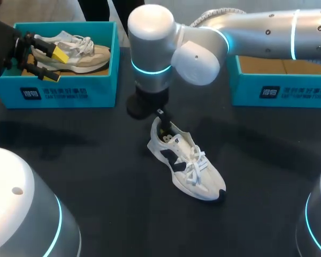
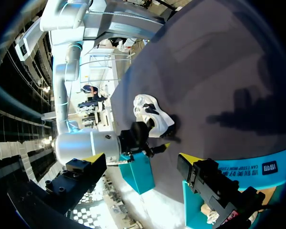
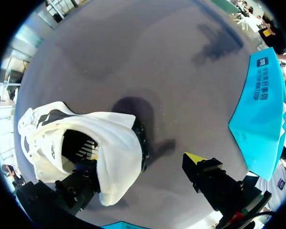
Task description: Take the shoe out of the shoebox, open the shoe tongue, remove and reinsert the insole, then place the shoe into the shoebox
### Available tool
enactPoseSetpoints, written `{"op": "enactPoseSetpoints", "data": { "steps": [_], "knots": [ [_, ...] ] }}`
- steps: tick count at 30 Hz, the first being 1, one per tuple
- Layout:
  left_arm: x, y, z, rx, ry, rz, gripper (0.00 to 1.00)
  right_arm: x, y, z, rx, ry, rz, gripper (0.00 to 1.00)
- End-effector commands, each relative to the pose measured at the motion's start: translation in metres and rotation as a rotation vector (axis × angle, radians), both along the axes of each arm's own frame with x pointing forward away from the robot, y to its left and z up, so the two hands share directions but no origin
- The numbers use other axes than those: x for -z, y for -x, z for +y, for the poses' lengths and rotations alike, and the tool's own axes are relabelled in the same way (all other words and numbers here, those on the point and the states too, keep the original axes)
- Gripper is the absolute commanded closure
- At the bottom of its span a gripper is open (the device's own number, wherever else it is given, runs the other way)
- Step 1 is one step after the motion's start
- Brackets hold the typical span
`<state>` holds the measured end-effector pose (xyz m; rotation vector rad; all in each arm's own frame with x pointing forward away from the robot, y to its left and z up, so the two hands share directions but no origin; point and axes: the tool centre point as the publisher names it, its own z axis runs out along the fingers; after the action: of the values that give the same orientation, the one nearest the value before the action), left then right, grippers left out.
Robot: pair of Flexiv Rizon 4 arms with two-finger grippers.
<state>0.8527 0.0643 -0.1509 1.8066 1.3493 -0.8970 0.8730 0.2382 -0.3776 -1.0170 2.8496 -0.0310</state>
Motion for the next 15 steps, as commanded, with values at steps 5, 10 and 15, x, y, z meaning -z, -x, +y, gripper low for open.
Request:
{"op": "enactPoseSetpoints", "data": {
  "steps": [5, 10, 15],
  "knots": [
    [0.000, 0.000, 0.000, 0.000, 0.000, -0.002, 0.00, 0.010, 0.003, 0.000, 0.013, -0.017, 0.011, 0.15],
    [0.000, 0.000, 0.000, 0.000, 0.000, -0.002, 0.00, 0.014, 0.003, 0.000, 0.014, -0.026, 0.031, 0.13],
    [0.000, 0.000, 0.000, 0.000, 0.000, -0.002, 0.00, 0.018, 0.004, 0.001, 0.008, -0.041, 0.045, 0.20]
  ]
}}
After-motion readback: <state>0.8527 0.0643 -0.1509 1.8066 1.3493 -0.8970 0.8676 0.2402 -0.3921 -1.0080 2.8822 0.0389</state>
